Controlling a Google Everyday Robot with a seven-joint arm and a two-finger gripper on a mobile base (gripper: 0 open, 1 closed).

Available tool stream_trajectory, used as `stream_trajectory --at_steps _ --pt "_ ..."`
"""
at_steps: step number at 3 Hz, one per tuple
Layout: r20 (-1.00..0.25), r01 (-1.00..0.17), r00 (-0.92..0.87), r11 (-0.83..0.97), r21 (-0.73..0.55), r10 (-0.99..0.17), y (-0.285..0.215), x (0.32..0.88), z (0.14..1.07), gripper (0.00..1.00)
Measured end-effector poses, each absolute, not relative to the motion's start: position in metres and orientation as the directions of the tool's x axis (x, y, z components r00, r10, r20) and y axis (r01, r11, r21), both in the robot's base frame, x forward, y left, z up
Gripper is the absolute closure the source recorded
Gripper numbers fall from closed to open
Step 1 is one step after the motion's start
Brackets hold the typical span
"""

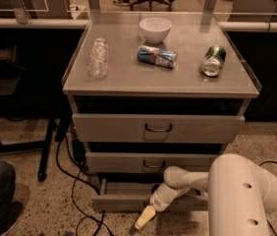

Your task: Open bottom drawer

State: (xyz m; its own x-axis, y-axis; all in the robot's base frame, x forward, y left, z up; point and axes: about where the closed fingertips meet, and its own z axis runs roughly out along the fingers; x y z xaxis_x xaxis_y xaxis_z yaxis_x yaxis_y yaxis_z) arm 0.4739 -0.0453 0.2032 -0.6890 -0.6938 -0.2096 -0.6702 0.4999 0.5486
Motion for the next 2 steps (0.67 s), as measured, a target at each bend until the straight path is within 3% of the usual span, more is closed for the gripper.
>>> stream_trajectory --at_steps 2 --pt "-0.188 -0.64 -0.716 0.523 0.564 -0.672 -0.053 0.447 0.201 0.0"
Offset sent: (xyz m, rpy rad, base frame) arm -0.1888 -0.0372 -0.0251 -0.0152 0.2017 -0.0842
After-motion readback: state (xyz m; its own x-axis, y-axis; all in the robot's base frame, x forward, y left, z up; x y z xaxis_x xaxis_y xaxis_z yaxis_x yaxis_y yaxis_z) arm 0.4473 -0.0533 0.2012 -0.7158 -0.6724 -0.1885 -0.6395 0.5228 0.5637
